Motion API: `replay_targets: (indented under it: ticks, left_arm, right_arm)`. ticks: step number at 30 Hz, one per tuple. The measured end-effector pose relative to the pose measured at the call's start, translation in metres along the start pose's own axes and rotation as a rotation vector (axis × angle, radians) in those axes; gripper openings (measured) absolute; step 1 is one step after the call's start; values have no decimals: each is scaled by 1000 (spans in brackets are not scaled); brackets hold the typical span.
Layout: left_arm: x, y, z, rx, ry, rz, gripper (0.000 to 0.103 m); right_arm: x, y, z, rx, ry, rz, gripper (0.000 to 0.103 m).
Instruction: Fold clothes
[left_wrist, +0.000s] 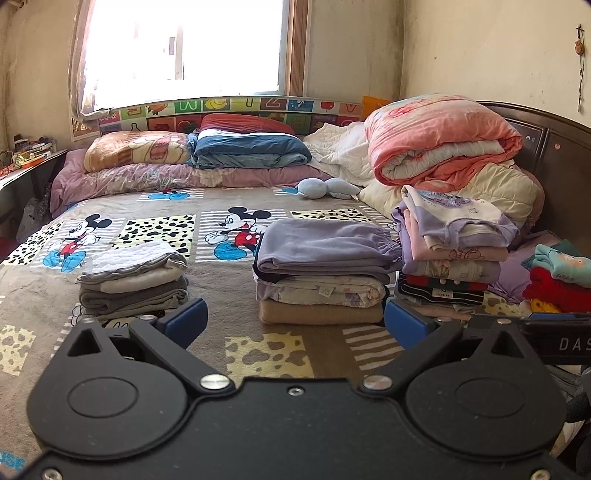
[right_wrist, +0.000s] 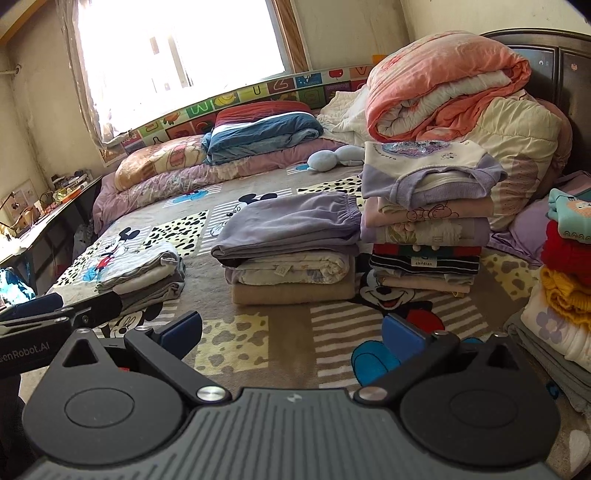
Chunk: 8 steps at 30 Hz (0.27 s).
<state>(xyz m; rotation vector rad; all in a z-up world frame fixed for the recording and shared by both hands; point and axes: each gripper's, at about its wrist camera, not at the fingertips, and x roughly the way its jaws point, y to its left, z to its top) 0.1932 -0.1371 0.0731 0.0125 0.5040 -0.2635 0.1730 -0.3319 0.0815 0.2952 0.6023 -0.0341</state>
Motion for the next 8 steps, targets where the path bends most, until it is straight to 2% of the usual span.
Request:
replay_targets:
  ticks: [8]
  left_arm:
    - [-12, -5, -11, 1, -12, 27, 103]
  right_arm:
    - [-19, -5, -8, 30, -15, 5, 103]
